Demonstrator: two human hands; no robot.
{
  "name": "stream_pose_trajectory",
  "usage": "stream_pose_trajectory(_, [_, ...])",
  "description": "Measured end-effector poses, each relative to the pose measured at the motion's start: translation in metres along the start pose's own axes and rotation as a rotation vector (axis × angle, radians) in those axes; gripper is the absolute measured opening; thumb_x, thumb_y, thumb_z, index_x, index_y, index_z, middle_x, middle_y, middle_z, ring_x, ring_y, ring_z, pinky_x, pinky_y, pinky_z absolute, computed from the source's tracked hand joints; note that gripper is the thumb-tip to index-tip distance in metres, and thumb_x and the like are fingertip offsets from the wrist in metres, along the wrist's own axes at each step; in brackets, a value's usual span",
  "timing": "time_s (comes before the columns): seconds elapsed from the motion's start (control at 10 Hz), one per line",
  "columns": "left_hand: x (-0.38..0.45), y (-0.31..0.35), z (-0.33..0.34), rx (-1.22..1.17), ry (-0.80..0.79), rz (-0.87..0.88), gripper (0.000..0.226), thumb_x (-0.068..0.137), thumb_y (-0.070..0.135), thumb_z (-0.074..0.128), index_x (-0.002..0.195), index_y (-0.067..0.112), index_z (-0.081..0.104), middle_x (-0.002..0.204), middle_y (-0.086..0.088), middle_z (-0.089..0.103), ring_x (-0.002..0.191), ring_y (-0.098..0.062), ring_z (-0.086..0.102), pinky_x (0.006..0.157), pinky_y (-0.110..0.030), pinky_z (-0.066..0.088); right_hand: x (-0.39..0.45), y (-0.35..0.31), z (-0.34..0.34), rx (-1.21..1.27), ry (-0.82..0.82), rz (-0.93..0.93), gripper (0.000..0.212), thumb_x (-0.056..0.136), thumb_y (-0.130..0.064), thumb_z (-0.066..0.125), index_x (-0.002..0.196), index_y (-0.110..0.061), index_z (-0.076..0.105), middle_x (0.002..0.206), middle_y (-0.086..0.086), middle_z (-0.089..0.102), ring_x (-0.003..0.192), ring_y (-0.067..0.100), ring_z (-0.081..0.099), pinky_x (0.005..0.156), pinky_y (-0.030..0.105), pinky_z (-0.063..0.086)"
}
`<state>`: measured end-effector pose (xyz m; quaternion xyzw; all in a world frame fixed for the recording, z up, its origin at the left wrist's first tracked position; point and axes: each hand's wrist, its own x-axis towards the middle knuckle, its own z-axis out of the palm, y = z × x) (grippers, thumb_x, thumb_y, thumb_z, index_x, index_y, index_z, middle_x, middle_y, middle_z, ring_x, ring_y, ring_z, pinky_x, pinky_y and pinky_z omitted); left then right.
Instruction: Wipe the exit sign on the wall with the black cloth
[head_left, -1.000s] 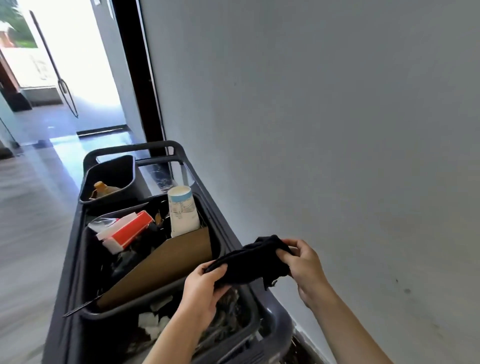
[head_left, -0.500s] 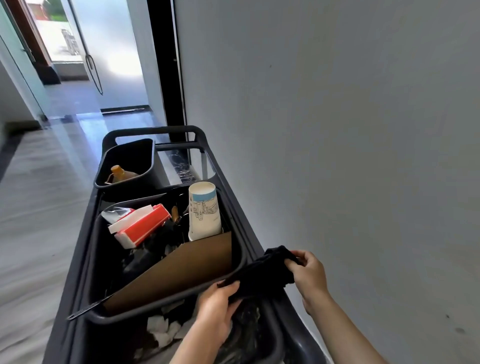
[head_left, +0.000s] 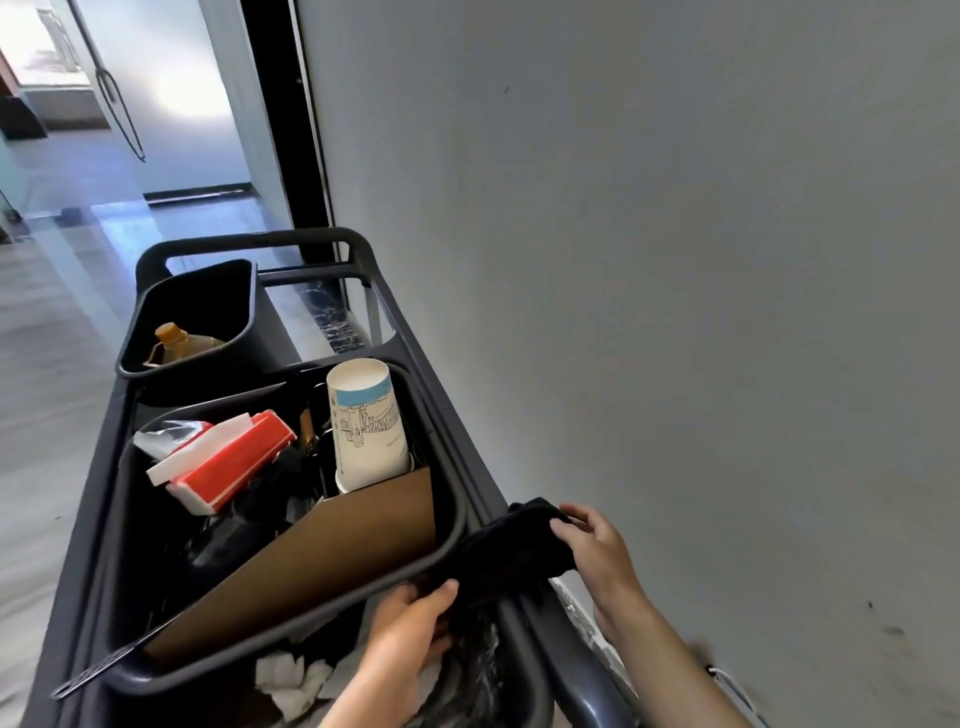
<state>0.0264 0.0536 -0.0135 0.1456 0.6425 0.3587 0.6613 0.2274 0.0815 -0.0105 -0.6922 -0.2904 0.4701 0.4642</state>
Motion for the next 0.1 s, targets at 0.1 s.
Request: stream_pose_trajectory(0.1, [-0.0128,-0.0028,-0.0128,0.248,0.087,0.136,0.037,0.095,0.019,0.070,0.126,-0.001,0.063,0.120,-0.021,0.069,0.112,-0.036,0.065,0.098,-0.046,0.052,-0.0106,-0.0055,-0.0045,0.001,0.018,-0.067,0.019,0.088,-0.022,0.063,0.107,-0.024,0.062,0.107,-0.006,0.065,0.093,0.000,0.059,0.070,0.018,0.044])
